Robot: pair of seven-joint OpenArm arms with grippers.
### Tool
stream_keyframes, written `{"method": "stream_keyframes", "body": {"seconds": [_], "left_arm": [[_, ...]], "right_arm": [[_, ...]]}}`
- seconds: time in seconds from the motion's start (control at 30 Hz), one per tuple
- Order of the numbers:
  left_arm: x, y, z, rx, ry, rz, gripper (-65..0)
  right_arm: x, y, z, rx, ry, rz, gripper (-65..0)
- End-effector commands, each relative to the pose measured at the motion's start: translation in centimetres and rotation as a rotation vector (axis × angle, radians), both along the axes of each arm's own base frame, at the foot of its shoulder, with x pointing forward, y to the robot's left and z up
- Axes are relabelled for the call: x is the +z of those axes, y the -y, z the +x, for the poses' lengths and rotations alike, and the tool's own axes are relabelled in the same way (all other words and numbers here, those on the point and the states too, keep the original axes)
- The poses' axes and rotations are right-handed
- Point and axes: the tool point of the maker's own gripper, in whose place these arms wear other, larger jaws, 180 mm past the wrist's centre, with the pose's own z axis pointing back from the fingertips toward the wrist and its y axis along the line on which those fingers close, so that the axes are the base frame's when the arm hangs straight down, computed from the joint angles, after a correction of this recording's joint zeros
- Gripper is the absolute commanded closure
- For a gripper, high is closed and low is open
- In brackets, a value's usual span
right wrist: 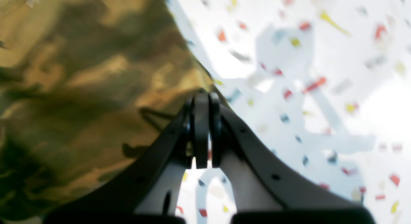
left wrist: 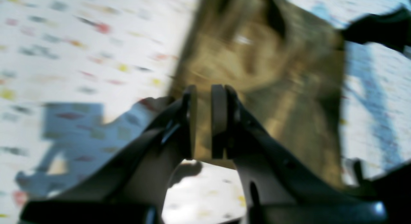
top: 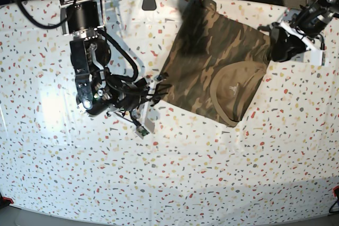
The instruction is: Fold the T-shirt properly
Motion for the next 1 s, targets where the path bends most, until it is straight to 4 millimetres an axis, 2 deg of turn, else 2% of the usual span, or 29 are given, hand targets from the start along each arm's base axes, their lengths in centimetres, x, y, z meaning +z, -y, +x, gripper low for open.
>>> {"method": "stream_keyframes", "body": {"seconds": [0.0,0.17,0.27,0.33,0.4,0.47,0.53,0.67,0.8,0.97], "left_arm": [[0.9,0.4,0.0,-0.003,0.035,-0.019,-7.9],[-1.2,4.3,-2.1,-0.023,-0.052,-0.109,-7.9],[-2.6,6.6,-3.1,-0.095,-0.077,-0.042,-7.9],[-2.9,6.9,-3.0,-0.116,-0.053,0.013,-7.9],[-3.1,6.1,-2.6,-0.092,-0.044,0.063,-7.9],[-3.6,4.3,-2.2,-0.039,-0.048,0.150,-7.9],[-3.9,2.7,-1.9,-0.003,-0.041,0.244,-7.9],[-3.7,0.6,-1.3,0.026,-0.009,0.362,-7.9],[-4.0,-0.8,-0.9,0.060,0.012,0.405,-7.9],[-6.8,-2.6,0.0,0.086,-0.040,0.421,-7.9]], "right_arm": [[1.4,0.0,1.1,0.002,0.048,0.009,0.0],[0.2,0.2,-0.2,0.002,0.014,0.009,0.0],[-1.2,-0.8,-2.2,0.029,-0.035,0.023,0.0],[-2.3,-1.4,-3.8,0.053,-0.069,0.019,0.0],[-3.2,-1.9,-5.3,0.071,-0.098,0.021,0.0],[-3.9,-2.4,-6.4,0.080,-0.117,0.031,0.0],[-4.4,-2.9,-7.4,0.089,-0.133,0.048,0.0],[-4.9,-4.4,-9.3,0.110,-0.165,0.073,0.0],[-4.6,-5.9,-10.5,0.119,-0.170,0.111,0.0],[-3.6,-7.3,-11.6,0.127,-0.154,0.146,0.0]]}}
